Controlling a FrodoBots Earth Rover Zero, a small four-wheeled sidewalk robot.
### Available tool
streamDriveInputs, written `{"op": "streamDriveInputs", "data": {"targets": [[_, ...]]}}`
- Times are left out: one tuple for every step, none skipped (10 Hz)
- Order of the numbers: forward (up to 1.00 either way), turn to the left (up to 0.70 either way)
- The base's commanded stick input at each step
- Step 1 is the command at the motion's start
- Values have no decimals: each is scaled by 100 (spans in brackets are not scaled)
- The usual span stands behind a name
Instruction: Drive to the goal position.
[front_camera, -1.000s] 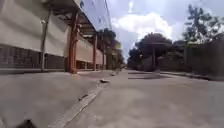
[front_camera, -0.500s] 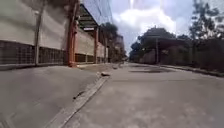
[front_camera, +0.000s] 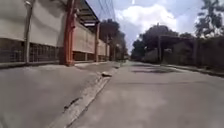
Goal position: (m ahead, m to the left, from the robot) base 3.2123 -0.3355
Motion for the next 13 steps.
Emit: {"op": "streamDriveInputs", "data": {"targets": [[80, -48], [69, -55], [59, -62], [49, -68], [38, -75], [28, -82], [18, -88], [8, -95], [0, -86], [0, -36], [0, 0], [0, 0], [0, 0]]}}
